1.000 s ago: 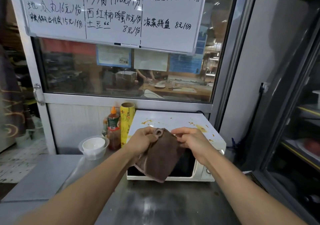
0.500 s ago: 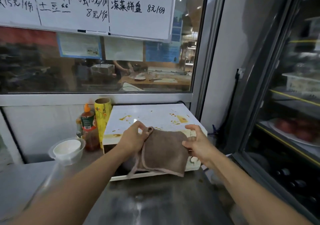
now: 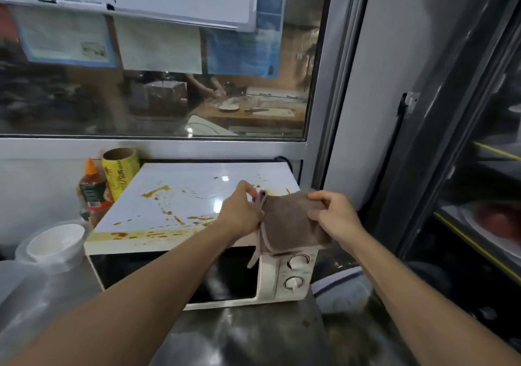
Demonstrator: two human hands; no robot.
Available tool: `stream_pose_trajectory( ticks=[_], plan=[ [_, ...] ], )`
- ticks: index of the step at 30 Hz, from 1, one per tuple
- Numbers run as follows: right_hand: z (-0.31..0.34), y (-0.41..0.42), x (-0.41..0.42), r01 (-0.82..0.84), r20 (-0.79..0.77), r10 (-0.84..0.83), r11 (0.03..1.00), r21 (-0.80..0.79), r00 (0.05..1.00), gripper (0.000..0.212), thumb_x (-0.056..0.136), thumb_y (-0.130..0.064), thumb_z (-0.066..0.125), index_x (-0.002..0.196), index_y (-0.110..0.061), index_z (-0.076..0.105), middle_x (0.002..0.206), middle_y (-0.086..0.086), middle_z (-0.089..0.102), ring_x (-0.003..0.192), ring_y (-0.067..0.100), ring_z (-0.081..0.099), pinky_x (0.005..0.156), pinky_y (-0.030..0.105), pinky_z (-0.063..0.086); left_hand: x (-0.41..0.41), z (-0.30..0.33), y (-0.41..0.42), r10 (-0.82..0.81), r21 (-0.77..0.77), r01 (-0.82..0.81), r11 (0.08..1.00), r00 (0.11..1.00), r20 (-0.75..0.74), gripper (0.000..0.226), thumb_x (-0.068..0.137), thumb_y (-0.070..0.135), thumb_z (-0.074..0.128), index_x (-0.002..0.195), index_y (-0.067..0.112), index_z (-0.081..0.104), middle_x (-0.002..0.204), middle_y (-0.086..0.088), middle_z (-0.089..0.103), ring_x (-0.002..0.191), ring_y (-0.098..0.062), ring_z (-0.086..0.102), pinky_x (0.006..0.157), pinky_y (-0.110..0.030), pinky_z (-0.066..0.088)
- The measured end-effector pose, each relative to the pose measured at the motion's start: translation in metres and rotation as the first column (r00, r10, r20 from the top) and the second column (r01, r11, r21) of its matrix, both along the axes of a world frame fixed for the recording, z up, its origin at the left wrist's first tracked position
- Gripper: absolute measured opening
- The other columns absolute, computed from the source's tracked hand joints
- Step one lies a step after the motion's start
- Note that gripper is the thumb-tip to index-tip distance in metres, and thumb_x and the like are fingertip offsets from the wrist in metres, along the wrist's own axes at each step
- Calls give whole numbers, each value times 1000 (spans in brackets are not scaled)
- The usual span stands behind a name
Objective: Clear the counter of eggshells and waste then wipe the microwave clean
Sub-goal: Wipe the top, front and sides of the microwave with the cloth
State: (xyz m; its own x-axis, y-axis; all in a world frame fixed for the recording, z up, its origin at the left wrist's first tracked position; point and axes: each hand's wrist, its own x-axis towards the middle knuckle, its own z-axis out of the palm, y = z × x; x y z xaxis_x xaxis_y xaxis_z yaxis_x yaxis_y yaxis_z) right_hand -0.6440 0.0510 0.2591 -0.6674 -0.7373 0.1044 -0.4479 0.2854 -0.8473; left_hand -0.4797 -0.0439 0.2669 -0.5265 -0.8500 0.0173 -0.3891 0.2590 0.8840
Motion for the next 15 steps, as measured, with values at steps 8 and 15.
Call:
stream_pose_trajectory(
  ticks=[8, 15],
  plan=[
    [-49, -26, -16, -340, -488, 504, 857, 387, 713, 69, 85, -55, 53, 144, -39, 23, 155, -7, 11, 143, 21, 10, 116, 47, 12, 15, -19, -41, 3, -343, 173, 923, 889, 458, 82, 69, 38, 80, 137, 23, 38, 143, -1, 42, 129, -22, 39, 103, -36, 37],
    [-57, -36, -40, -295, -618, 630, 772, 563, 471, 73, 86, -69, 32, 145, -45, -2, 158, -9, -5, 144, 12, -6, 118, 39, 1, 66, -32, -83, 10, -345, 387, 855, 653, 758, 102, 54, 56, 79, 139, 29, 29, 144, 8, 35, 132, -20, 29, 107, -43, 24]
  ],
)
